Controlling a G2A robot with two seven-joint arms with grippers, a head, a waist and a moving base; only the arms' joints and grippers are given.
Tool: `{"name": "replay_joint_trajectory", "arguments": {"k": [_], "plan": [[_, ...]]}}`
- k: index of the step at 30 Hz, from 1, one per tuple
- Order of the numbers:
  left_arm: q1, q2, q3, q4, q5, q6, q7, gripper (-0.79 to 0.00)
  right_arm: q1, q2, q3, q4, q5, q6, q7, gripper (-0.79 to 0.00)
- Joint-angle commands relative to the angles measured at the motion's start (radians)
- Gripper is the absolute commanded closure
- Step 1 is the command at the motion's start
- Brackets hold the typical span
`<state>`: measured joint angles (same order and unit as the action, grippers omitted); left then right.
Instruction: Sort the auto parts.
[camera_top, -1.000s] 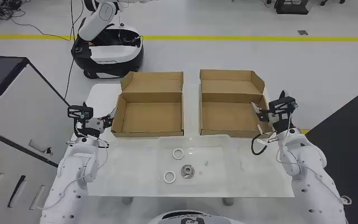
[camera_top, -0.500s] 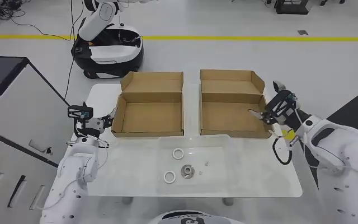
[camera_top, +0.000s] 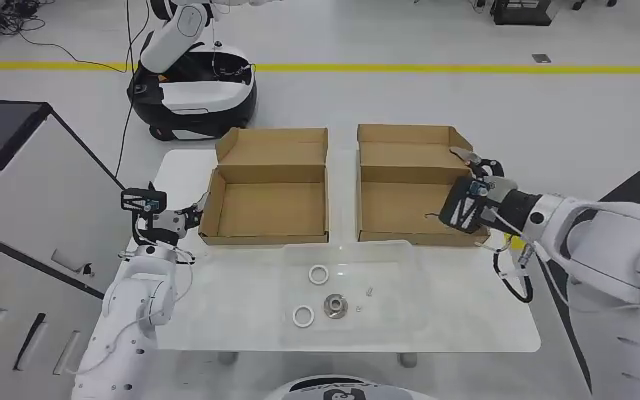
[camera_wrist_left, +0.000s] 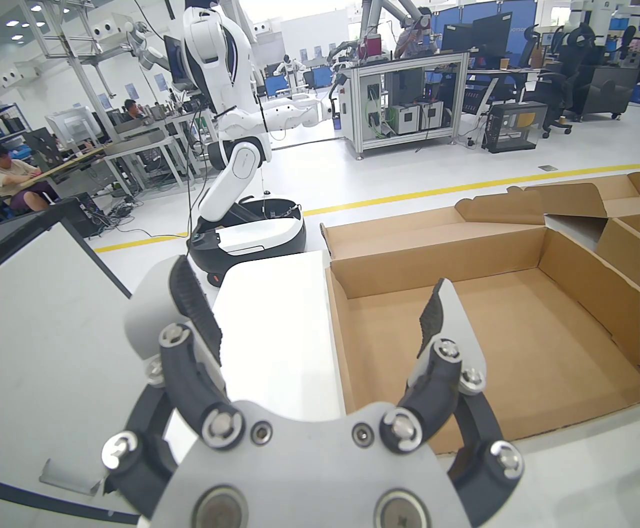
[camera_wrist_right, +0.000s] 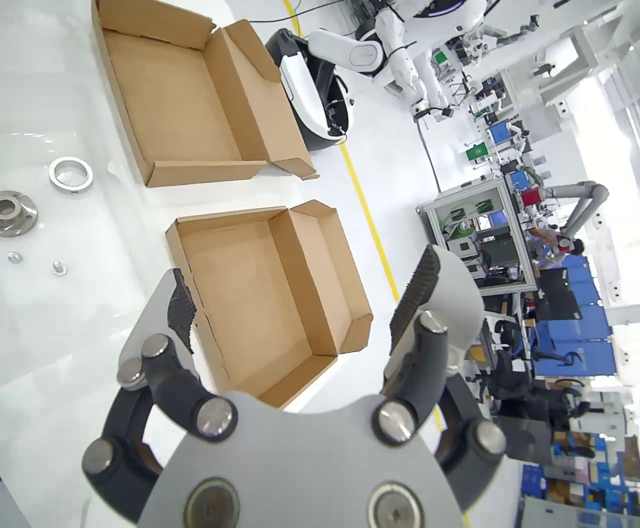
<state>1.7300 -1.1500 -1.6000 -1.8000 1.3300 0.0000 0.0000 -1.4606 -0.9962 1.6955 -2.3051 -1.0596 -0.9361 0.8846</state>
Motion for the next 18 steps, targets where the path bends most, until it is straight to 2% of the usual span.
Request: {"name": "replay_joint_trajectory", "arguments": {"k": [1,5,11,18], "plan": [[0.000,0.000,0.000,0.000,0.000,0.000,0.000,-0.785,0.018,0.024,-0.042,-0.010,-0.004,0.007,0.007,-0.785],[0.000,0.000,0.000,0.000,0.000,0.000,0.000,-0.785,0.062,0.087,-0.151,-0.025,0.003,0.036,0.036,-0.785],[0.000,0.000,0.000,0.000,0.000,0.000,0.000,-0.785,0.153,0.194,-0.333,-0.039,0.091,0.123,0.123,-0.785],[0.000,0.000,0.000,0.000,0.000,0.000,0.000,-0.785,0.368,0.326,-0.601,-0.045,0.312,0.269,0.269,-0.785]]}}
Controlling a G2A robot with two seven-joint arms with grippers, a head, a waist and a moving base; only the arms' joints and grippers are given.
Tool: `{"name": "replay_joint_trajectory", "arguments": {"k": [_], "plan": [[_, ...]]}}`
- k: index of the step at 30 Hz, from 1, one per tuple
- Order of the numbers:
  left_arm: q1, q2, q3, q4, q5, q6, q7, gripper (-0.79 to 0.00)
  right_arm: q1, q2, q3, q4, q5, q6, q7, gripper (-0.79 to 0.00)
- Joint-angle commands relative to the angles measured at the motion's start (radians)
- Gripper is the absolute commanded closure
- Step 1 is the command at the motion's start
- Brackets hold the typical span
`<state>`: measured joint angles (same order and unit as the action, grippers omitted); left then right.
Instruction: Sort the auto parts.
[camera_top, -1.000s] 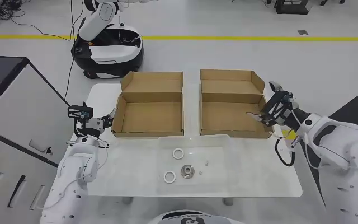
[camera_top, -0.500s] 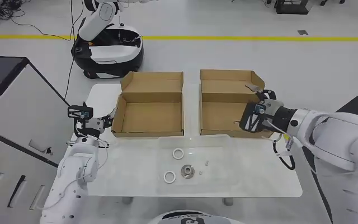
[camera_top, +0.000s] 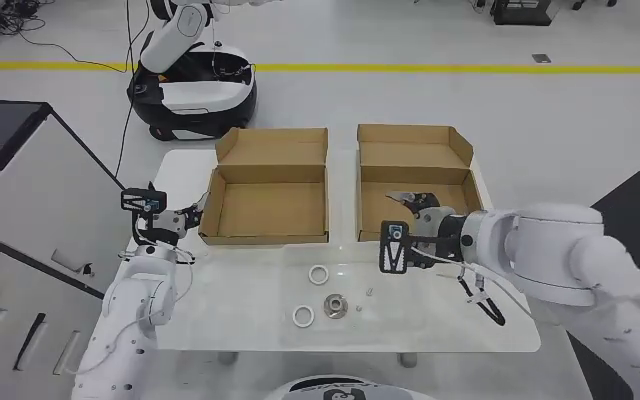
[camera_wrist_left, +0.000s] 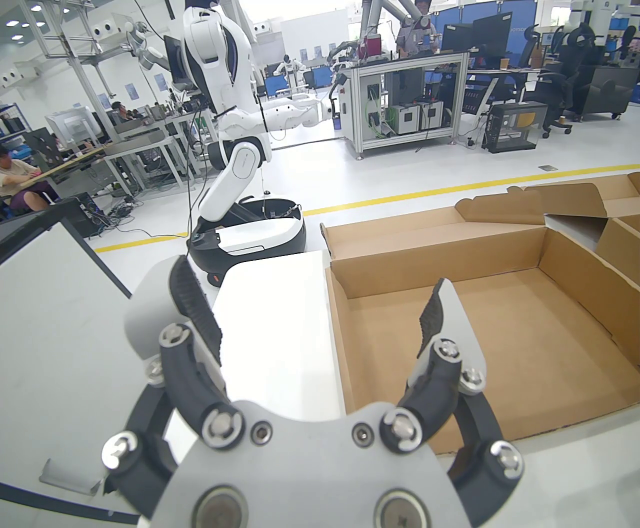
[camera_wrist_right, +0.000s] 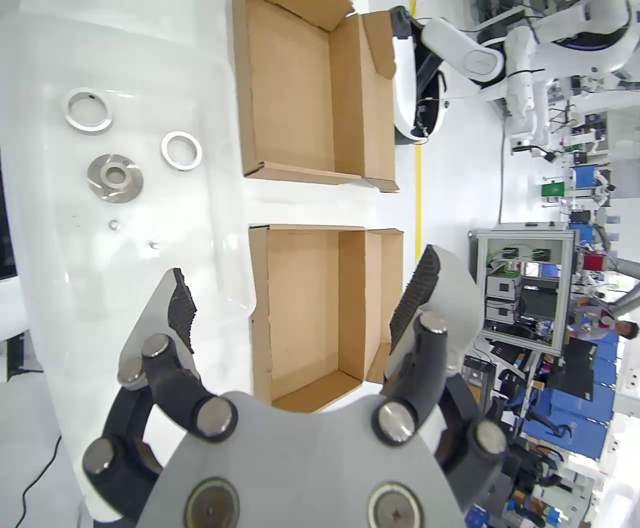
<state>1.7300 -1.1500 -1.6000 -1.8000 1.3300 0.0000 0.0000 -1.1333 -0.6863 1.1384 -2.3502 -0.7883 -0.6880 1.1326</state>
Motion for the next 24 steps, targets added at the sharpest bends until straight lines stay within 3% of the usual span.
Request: {"name": "replay_joint_trajectory", "arguments": {"k": [1,6,10,17,24], "plan": [[0.000,0.000,0.000,0.000,0.000,0.000,0.000,-0.785,0.087,0.032,-0.087,0.000,0.080,0.044,0.044,-0.785],[0.000,0.000,0.000,0.000,0.000,0.000,0.000,-0.785,0.334,0.092,-0.321,0.003,0.257,0.148,0.148,-0.785],[0.000,0.000,0.000,0.000,0.000,0.000,0.000,-0.785,0.523,0.104,-0.514,0.016,0.395,0.219,0.219,-0.785],[0.000,0.000,0.000,0.000,0.000,0.000,0.000,-0.785,0.773,0.065,-0.786,0.095,0.532,0.268,0.267,-0.785],[0.000,0.000,0.000,0.000,0.000,0.000,0.000,-0.785,0.859,0.001,-0.935,0.241,0.598,0.272,0.271,-0.785]]}}
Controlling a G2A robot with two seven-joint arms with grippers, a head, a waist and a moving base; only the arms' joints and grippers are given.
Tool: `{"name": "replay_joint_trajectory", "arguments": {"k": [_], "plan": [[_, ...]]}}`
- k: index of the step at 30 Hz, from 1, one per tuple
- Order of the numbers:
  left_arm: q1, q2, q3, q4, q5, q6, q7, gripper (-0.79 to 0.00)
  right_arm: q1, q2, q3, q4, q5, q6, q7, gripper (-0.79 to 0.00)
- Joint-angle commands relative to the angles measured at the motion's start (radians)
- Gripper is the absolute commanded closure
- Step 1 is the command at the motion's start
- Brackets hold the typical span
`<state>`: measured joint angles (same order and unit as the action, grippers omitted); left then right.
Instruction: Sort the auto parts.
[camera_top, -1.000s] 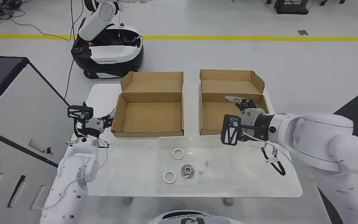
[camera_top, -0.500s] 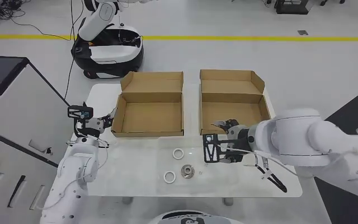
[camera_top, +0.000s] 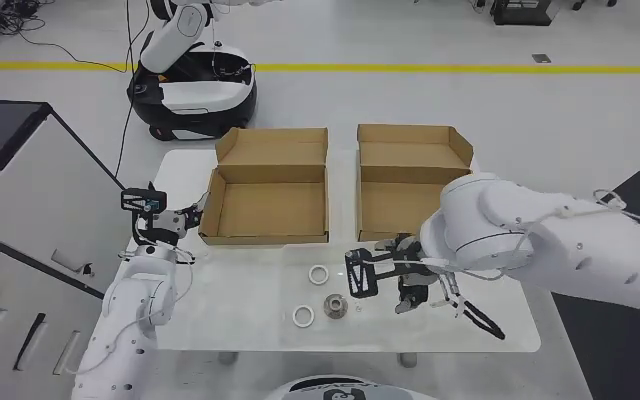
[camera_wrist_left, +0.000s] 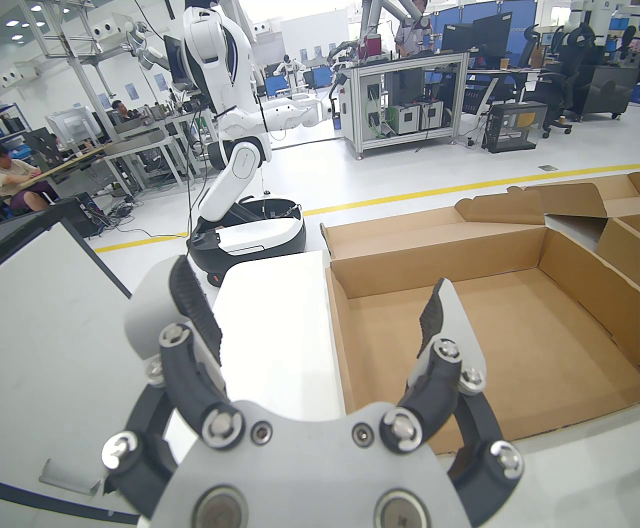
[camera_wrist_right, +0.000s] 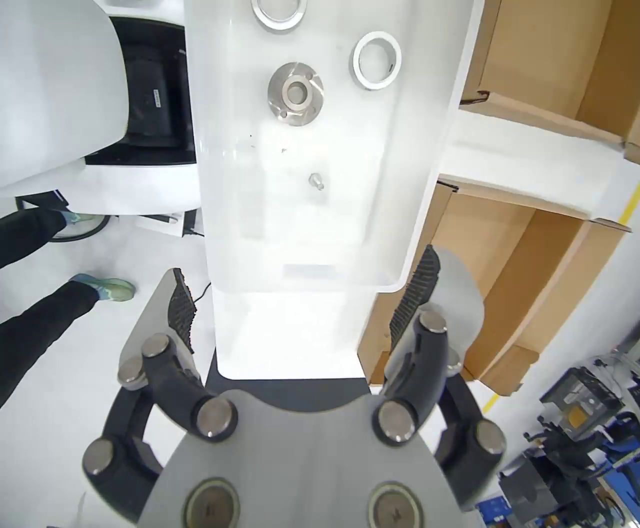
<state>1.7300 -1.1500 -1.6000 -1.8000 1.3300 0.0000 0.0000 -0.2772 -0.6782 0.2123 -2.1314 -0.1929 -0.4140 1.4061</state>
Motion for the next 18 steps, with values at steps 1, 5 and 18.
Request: {"name": "replay_joint_trajectory", "arguments": {"k": [1,5,18], "plan": [[0.000,0.000,0.000,0.000,0.000,0.000,0.000,-0.785,0.006,-0.017,-0.018,0.044,0.009,-0.004,-0.004,-0.785],[0.000,0.000,0.000,0.000,0.000,0.000,0.000,-0.785,0.002,-0.052,-0.039,0.115,0.006,-0.005,-0.009,-0.785],[0.000,0.000,0.000,0.000,0.000,0.000,0.000,-0.785,-0.105,-0.142,-0.042,0.212,-0.058,0.045,-0.012,-0.785]]}}
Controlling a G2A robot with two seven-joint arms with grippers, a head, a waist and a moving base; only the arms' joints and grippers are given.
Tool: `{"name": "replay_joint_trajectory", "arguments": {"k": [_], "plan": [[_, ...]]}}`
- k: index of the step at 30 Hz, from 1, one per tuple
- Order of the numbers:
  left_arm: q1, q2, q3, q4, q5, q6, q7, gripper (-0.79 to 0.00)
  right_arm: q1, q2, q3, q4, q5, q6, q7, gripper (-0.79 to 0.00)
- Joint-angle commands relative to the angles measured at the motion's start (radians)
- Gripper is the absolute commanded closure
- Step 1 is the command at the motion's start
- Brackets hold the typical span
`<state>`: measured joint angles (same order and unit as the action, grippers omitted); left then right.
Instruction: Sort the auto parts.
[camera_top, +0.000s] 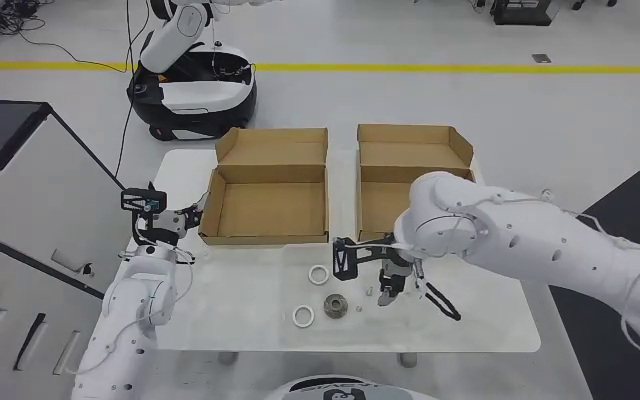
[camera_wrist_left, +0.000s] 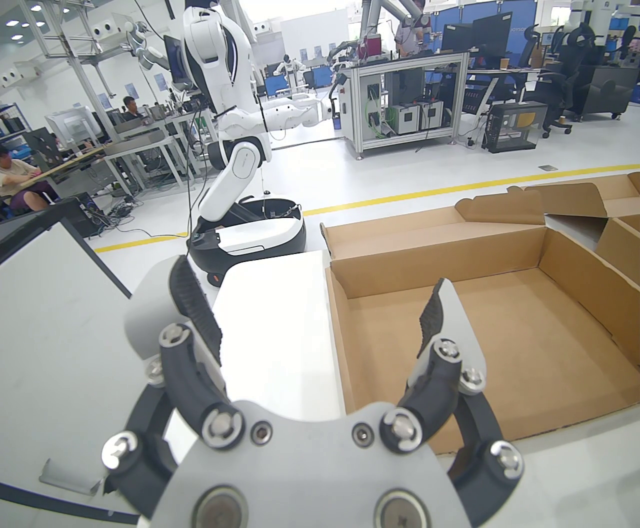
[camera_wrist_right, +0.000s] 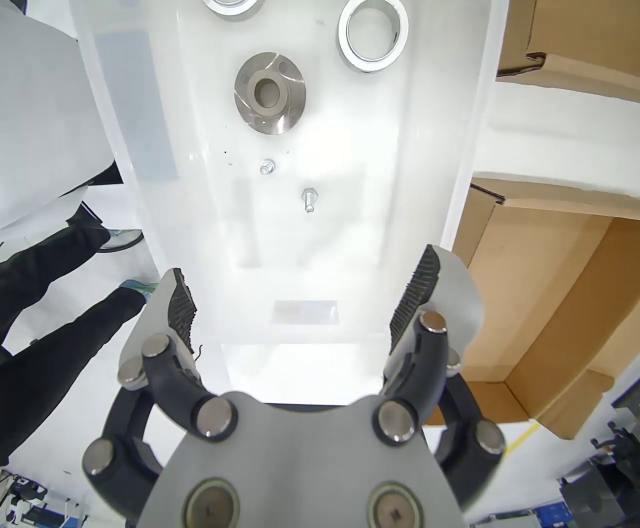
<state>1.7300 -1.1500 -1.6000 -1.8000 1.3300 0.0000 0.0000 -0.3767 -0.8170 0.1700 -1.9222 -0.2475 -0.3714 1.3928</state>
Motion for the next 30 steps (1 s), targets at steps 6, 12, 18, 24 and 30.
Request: {"name": "replay_joint_trajectory", "arguments": {"k": [6,12,18,24,30], "plan": [[0.000,0.000,0.000,0.000,0.000,0.000,0.000,-0.785,-0.038,-0.016,0.002,0.033,-0.026,0.020,-0.002,-0.785],[0.000,0.000,0.000,0.000,0.000,0.000,0.000,-0.785,-0.064,-0.025,0.004,0.052,-0.061,0.025,-0.018,-0.785],[0.000,0.000,0.000,0.000,0.000,0.000,0.000,-0.785,-0.099,-0.036,0.001,0.072,-0.094,0.031,-0.046,-0.785],[0.000,0.000,0.000,0.000,0.000,0.000,0.000,-0.785,-0.130,-0.049,0.000,0.098,-0.114,0.033,-0.060,-0.785],[0.000,0.000,0.000,0.000,0.000,0.000,0.000,-0.785,-0.151,-0.059,0.008,0.122,-0.127,0.036,-0.071,-0.625]]}}
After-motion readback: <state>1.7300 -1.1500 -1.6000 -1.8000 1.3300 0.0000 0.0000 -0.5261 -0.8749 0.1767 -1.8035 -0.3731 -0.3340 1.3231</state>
